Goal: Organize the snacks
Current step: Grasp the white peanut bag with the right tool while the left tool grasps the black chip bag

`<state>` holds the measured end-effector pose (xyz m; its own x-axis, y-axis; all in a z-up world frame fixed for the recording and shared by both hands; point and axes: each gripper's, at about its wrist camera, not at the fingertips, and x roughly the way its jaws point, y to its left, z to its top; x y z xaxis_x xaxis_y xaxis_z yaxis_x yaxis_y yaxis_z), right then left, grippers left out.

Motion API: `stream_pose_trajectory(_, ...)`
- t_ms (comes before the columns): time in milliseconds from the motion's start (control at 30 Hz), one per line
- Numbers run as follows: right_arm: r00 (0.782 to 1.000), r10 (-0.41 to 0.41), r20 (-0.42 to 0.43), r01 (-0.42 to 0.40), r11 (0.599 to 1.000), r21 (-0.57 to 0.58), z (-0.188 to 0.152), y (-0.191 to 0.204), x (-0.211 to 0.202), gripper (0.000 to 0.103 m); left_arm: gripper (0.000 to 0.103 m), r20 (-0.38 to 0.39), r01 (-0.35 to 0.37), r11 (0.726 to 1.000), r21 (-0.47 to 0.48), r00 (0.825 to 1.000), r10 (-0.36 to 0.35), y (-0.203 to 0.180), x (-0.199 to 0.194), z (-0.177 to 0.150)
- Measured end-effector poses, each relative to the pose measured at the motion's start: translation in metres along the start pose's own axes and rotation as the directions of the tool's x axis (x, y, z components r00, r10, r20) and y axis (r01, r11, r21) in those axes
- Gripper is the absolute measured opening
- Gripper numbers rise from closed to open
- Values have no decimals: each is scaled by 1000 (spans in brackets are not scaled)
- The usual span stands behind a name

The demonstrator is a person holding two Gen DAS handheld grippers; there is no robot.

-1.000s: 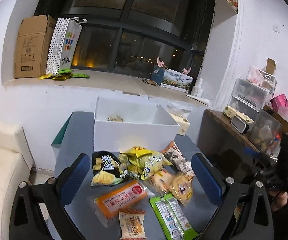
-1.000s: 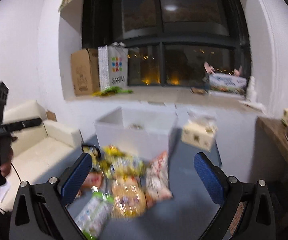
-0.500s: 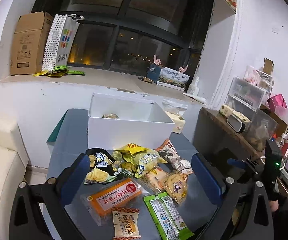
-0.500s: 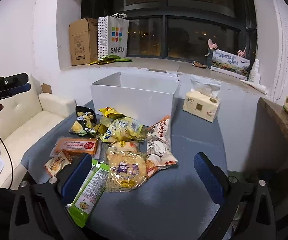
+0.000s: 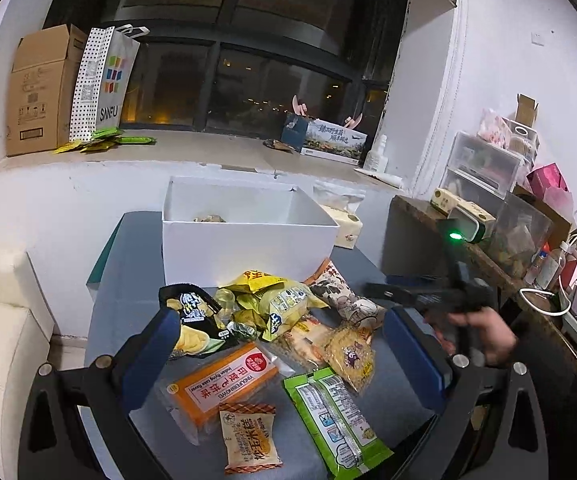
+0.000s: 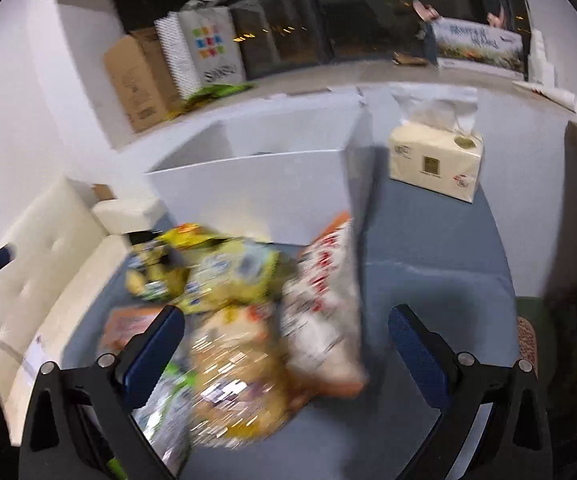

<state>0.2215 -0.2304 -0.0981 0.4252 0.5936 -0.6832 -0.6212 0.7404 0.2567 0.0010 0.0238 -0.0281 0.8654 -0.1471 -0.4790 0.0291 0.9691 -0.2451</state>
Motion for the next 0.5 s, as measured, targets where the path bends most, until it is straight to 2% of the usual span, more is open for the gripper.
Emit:
stream_pose_trajectory(167, 997, 5, -78, -2, 999, 37, 15, -18, 41, 103, 103, -3, -6, 1000, -2, 1000, 6, 2, 0, -1)
stream_pose_trajectory(333, 991, 18, -132, -9, 997, 73, 8, -21, 61, 103, 103, -7, 1, 1000, -9, 1000, -2, 3, 2, -2)
stream_pose_trajectory(433, 987, 43, -158, -28, 995, 95, 4, -24, 71, 95, 103, -17, 1, 1000, -11, 1000, -1, 4, 5, -3)
stream_pose_trajectory(500, 981, 53, -188, -33, 994, 107, -1, -26, 79, 79, 103, -19, -1, 1000, -10, 1000, 1, 3, 6, -3)
